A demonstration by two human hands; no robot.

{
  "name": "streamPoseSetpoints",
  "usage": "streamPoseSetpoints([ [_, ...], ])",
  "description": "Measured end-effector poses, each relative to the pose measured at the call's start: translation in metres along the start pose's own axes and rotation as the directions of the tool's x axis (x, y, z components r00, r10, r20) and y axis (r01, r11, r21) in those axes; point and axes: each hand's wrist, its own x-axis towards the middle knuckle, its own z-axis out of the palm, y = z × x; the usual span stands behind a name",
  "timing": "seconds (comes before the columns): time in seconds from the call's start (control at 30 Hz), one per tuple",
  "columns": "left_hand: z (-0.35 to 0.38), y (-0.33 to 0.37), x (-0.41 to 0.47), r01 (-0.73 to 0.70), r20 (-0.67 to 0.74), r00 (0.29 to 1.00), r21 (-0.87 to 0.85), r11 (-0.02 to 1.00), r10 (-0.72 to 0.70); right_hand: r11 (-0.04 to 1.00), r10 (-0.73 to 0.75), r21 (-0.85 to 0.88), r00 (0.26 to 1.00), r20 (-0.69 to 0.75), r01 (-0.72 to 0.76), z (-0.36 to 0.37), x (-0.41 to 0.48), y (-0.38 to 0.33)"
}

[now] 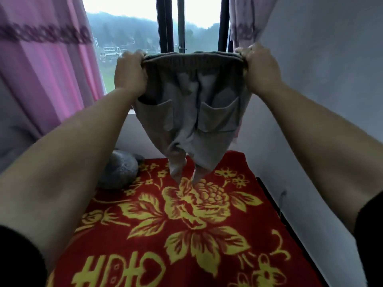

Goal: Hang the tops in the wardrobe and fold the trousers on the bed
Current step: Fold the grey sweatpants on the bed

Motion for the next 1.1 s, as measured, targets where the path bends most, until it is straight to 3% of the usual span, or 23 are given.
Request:
streamPoseSetpoints([
  [0.2,0.032,-0.027,-0.080,-0.026,0.197,0.980,0.105,0.994,0.005,1.000,0.002,-0.029,0.979,0.205,0.004,0.037,-0.083,-0.004],
  [0.33,0.080,-0.057,-0.196,-0.008,0.407,0.911,0.175,0.985,-0.065,0.999,0.036,0.001,0.880,0.474,-0.041,0.093,-0.180,-0.007],
  [0.43,0.115,-0.079,-0.316,-0.019,0.620,0.771,0.255,0.967,-0.148,0.998,0.059,-0.011,0.732,0.678,-0.069,0.142,-0.285,-0.011],
  [0.57,0.138,-0.097,-0.474,-0.122,0.847,0.489,0.303,0.945,-0.208,0.995,0.077,-0.036,0.511,0.856,-0.091,0.196,-0.438,-0.018],
  [0.67,0.140,-0.102,-0.564,-0.164,0.920,0.315,0.294,0.941,-0.233,0.997,0.062,-0.045,0.356,0.932,-0.055,0.212,-0.528,-0.024],
  [0.77,0.135,-0.099,-0.620,-0.183,0.944,0.215,0.291,0.939,-0.250,0.999,0.051,-0.051,0.254,0.966,-0.010,0.213,-0.584,-0.031],
  [0.9,0.132,-0.095,-0.647,-0.336,0.958,0.212,0.258,0.906,-0.194,0.998,0.059,-0.060,0.215,0.975,0.000,0.208,-0.618,-0.037],
  [0.97,0.134,-0.092,-0.655,-0.371,0.967,0.191,0.230,0.900,-0.168,0.999,0.043,-0.049,0.242,0.969,0.018,0.206,-0.630,-0.039],
  [1.1,0.137,-0.091,-0.694,-0.305,0.969,0.160,0.231,0.924,-0.189,0.996,-0.023,-0.003,0.311,0.950,0.084,0.208,-0.676,-0.043],
])
